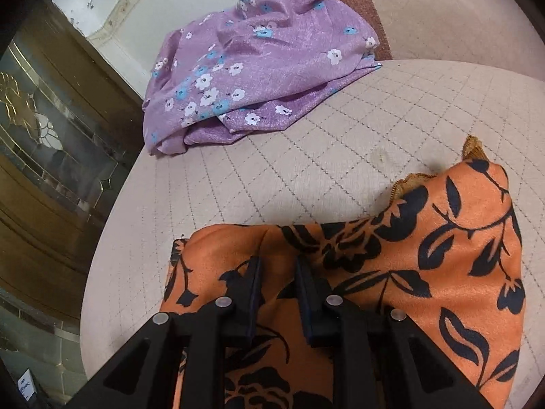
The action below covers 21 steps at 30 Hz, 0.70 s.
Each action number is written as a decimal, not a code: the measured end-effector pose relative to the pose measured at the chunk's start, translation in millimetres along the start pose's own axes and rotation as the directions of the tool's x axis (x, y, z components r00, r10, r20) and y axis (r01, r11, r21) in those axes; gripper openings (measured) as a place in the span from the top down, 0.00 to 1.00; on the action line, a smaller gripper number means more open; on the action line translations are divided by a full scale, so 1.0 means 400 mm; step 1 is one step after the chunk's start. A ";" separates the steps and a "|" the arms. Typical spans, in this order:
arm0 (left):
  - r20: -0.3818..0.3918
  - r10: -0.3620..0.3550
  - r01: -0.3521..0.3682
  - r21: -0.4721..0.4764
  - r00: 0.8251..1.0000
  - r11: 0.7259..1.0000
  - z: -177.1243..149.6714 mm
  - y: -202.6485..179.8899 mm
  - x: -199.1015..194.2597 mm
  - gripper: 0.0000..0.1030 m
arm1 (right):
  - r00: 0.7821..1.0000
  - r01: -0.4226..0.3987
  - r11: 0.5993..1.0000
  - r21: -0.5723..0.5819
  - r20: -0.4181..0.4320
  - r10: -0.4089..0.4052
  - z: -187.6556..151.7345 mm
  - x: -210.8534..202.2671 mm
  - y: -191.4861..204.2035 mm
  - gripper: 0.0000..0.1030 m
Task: Fold small clothes
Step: 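Press the folded blouse edge flat with the right tool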
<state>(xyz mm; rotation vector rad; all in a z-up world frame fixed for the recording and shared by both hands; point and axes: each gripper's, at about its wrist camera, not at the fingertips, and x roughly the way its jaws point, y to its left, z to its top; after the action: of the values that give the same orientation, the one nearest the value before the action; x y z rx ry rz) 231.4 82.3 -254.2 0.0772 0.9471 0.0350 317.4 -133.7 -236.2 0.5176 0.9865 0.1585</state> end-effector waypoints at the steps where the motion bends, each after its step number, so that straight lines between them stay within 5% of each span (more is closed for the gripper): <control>1: 0.002 0.002 -0.002 0.000 1.000 1.000 0.000 0.000 -0.001 0.30 | 1.000 -0.010 1.000 0.013 -0.003 0.010 -0.002 -0.009 -0.007 0.77; 5: 0.005 0.007 -0.007 -0.002 1.000 1.000 -0.003 0.001 -0.003 0.30 | 0.998 -0.061 0.996 0.072 -0.012 0.062 -0.035 -0.088 -0.040 0.77; 13: 0.015 0.026 -0.026 -0.011 1.000 1.000 -0.011 -0.002 -0.010 0.31 | 1.000 -0.014 0.998 -0.055 0.009 0.015 -0.178 -0.295 -0.062 0.77; 17: 0.025 0.030 -0.030 -0.012 0.999 0.999 -0.019 -0.001 -0.013 0.30 | 0.998 0.007 0.997 -0.079 -0.068 -0.013 -0.275 -0.322 -0.096 0.77; 21: 0.037 0.043 -0.042 -0.008 0.998 0.999 -0.026 -0.004 -0.017 0.30 | 0.998 -0.024 0.990 -0.138 -0.058 0.017 -0.356 -0.333 -0.116 0.77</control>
<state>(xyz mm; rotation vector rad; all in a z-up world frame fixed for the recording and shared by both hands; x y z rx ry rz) 219.0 80.6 -254.7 0.0906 0.9076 0.0761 121.3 -172.3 -221.1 0.3979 1.0178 0.2594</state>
